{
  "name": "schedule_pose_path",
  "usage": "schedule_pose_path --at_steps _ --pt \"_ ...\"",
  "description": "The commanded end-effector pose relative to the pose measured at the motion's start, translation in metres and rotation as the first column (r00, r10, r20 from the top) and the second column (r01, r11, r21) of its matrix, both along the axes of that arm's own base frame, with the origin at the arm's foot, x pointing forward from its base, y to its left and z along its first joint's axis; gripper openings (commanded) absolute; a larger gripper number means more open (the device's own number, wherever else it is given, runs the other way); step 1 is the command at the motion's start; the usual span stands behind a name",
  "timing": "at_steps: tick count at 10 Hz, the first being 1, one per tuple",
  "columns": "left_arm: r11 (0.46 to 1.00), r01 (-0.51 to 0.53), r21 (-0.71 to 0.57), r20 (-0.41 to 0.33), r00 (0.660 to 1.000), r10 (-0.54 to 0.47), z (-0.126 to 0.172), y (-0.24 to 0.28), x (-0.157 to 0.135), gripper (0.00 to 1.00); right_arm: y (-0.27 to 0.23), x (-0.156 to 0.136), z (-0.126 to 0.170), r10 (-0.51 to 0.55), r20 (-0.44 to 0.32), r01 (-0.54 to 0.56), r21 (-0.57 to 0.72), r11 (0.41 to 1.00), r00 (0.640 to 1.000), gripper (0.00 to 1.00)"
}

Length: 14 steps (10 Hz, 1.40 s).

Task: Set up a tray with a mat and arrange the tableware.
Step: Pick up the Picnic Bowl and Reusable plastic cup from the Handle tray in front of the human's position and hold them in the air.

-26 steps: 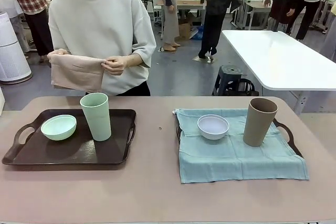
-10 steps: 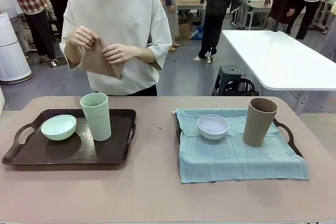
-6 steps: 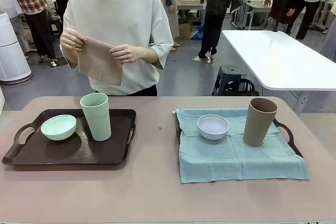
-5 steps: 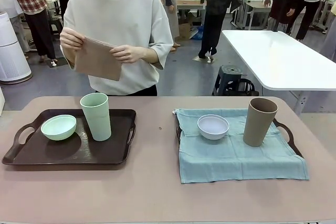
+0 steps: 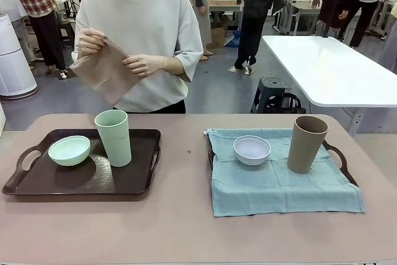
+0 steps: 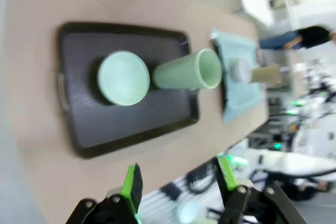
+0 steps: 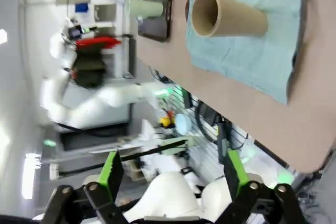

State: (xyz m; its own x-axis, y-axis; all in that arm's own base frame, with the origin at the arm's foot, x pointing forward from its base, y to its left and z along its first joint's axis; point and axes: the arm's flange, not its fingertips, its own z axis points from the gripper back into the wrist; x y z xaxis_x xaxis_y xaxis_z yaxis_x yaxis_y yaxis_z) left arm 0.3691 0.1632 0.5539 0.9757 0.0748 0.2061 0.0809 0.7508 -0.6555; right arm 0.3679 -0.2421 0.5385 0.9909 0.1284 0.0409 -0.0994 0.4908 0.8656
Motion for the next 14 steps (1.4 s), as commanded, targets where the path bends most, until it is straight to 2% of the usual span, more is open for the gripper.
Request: schedule_pose_path --at_steps 1,3,5,6,8,9,10,11,12,14 --pt "0.984 0.026 0.175 -0.032 0.999 -0.021 0.007 -0.017 0.003 0.75 0.064 0.0 -0.001 0.061 0.142 -0.045 -0.115 0.992 0.988 1.0" --pt "0.965 0.056 0.255 -0.064 0.997 -0.041 0.023 -0.047 0.01 0.75 0.14 0.028 0.001 0.166 0.246 -0.1 -0.26 0.96 0.955 1.0" --pt "0.947 0.054 0.316 -0.139 0.99 -0.01 0.041 -0.079 0.008 0.75 0.226 0.032 -0.011 0.285 0.35 -0.154 -0.359 0.921 0.892 1.0" --pt "0.938 0.054 0.344 -0.158 0.987 0.002 0.051 -0.09 0.013 0.75 0.264 0.032 -0.02 0.344 0.408 -0.176 -0.395 0.901 0.845 1.0" --pt "0.905 0.057 0.422 -0.208 0.977 0.035 0.057 -0.102 0.025 0.75 0.319 0.027 -0.031 0.421 0.563 -0.224 -0.385 0.895 0.711 1.0" --pt "0.894 0.032 0.447 -0.214 0.974 0.072 0.054 -0.104 0.031 0.75 0.327 0.029 -0.037 0.424 0.597 -0.24 -0.365 0.899 0.681 1.0" --pt "0.872 0.0 0.49 -0.204 0.972 0.115 0.053 -0.106 0.036 0.75 0.323 0.036 -0.04 0.4 0.597 -0.252 -0.318 0.914 0.696 1.0" --pt "0.881 -0.008 0.474 -0.201 0.973 0.117 0.049 -0.106 0.038 0.75 0.304 0.041 -0.038 0.36 0.536 -0.282 -0.225 0.933 0.763 1.0" --pt "0.897 0.024 0.442 -0.189 0.98 0.067 0.051 -0.106 0.028 0.75 0.339 0.029 -0.029 0.433 0.557 -0.237 -0.391 0.889 0.709 1.0" --pt "0.897 0.024 0.442 -0.189 0.98 0.067 0.051 -0.106 0.028 0.75 0.339 0.029 -0.029 0.433 0.557 -0.237 -0.391 0.889 0.709 1.0"
